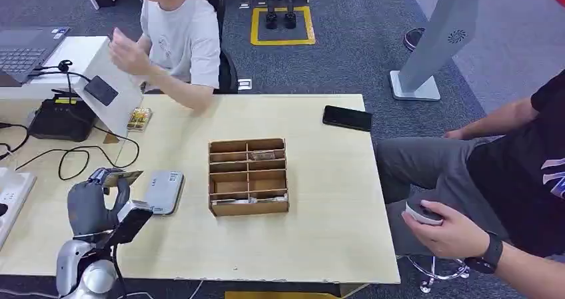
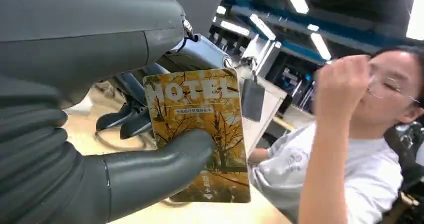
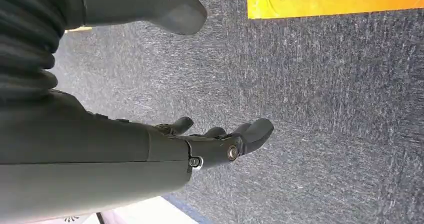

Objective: Pass the card to the sensor for recognition and then transmit it.

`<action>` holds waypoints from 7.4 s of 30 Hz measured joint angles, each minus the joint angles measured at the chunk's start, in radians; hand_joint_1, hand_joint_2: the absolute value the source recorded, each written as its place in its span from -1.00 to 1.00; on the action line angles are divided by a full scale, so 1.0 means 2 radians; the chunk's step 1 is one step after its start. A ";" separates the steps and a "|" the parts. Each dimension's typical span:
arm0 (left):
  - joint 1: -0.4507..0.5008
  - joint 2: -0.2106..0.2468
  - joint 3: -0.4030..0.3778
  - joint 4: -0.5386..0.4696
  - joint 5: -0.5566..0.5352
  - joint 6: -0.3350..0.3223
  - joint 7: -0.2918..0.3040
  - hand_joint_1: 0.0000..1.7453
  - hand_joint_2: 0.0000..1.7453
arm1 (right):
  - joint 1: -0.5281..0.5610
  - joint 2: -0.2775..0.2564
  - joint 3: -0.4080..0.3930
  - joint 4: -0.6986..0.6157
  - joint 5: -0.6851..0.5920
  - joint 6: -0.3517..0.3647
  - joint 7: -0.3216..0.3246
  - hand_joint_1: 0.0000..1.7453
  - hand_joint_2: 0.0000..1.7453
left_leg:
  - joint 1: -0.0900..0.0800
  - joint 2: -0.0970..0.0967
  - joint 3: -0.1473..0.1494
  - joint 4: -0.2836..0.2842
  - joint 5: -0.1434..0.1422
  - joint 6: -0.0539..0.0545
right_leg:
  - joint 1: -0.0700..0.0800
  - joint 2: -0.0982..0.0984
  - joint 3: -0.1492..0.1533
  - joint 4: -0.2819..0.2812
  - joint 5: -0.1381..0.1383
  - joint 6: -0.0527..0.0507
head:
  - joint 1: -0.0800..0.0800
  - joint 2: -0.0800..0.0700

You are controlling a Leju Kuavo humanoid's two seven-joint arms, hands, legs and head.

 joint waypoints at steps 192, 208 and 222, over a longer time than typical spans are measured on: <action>-0.002 0.046 -0.177 -0.152 -0.094 -0.162 0.007 -1.00 1.00 | 0.003 0.000 -0.058 -0.005 0.066 -0.005 0.008 -1.00 1.00 | 0.000 0.001 -0.001 0.001 0.000 0.000 | 0.000 0.001 -0.001 0.000 0.001 0.001 | 0.000 0.000; -0.012 0.039 -0.276 -0.095 -0.331 -0.115 0.182 -1.00 1.00 | 0.002 -0.001 -0.066 -0.005 0.075 -0.005 0.014 -1.00 1.00 | 0.000 0.001 -0.001 0.001 0.000 0.001 | 0.000 0.001 -0.001 0.000 0.001 0.001 | 0.000 0.000; -0.024 -0.032 -0.277 0.020 -0.301 -0.114 0.207 -1.00 1.00 | 0.003 0.000 -0.074 -0.005 0.090 -0.006 0.015 -1.00 1.00 | 0.000 0.001 -0.002 0.001 0.000 0.001 | 0.000 0.001 -0.001 0.000 0.001 0.001 | 0.000 0.000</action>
